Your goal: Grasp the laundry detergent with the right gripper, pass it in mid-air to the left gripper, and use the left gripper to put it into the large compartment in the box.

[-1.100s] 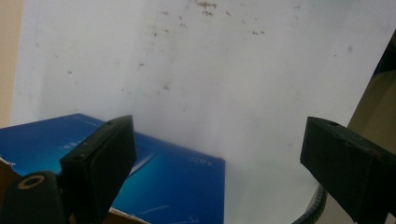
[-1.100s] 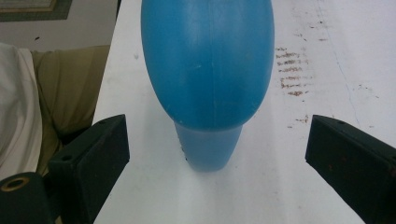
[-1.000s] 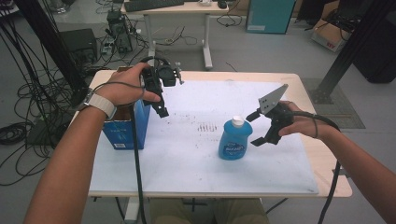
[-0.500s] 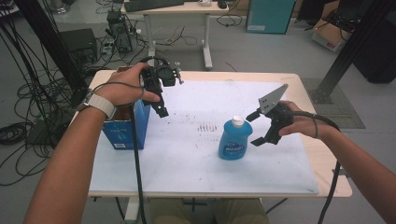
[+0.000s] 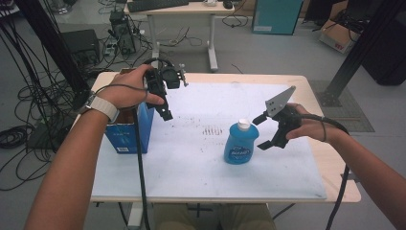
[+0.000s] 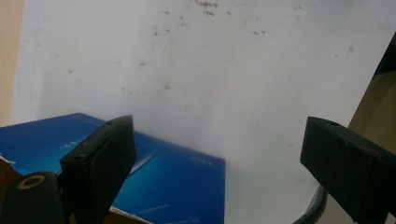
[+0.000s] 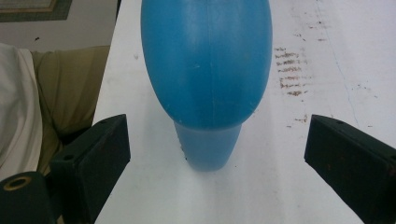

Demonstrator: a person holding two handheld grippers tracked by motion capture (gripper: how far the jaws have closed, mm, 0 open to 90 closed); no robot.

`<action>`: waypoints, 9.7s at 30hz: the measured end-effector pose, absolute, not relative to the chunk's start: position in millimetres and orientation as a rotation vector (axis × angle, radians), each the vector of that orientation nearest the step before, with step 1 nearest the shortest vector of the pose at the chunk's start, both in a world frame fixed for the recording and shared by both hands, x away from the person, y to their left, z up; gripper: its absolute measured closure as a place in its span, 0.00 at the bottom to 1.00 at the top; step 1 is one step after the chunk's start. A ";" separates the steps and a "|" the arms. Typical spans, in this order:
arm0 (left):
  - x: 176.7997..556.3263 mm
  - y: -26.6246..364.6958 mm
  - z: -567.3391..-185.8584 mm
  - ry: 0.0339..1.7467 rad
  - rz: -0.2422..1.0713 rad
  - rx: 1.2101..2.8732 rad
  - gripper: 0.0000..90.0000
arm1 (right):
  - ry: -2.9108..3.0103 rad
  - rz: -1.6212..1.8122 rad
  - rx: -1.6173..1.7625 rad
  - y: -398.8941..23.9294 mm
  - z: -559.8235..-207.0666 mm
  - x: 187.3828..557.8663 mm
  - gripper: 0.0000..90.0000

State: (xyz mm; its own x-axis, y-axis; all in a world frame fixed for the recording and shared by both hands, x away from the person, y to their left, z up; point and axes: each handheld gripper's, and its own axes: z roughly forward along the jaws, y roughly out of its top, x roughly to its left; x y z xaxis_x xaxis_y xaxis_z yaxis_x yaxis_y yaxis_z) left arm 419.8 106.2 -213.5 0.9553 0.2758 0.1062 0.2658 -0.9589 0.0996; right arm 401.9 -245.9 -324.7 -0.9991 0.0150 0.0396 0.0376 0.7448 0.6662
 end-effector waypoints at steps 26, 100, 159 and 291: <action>418.7 106.4 -215.2 0.454 0.170 2.999 0.12 | -2.906 -1.106 -0.044 -245.8 -325.0 402.2 0.07; 420.5 107.7 -216.4 0.458 0.180 3.002 0.12 | -2.908 -1.109 -0.063 -248.6 -327.8 401.4 0.07; 422.5 108.2 -226.4 0.484 0.154 2.999 0.13 | -2.816 -1.327 -0.140 -236.0 -372.1 396.5 0.09; 424.0 107.3 -231.6 0.498 0.151 2.992 0.13 | -2.701 -1.556 -0.112 -223.0 -401.6 391.7 0.48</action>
State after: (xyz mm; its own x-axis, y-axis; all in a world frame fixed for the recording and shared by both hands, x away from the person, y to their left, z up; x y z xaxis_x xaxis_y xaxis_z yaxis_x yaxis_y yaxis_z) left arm 424.0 107.3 -231.6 0.9415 0.3274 0.0803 0.3171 -0.9409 0.1189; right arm 391.7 -223.0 -401.6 -0.9972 0.0510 0.0553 0.0734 0.4997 0.8631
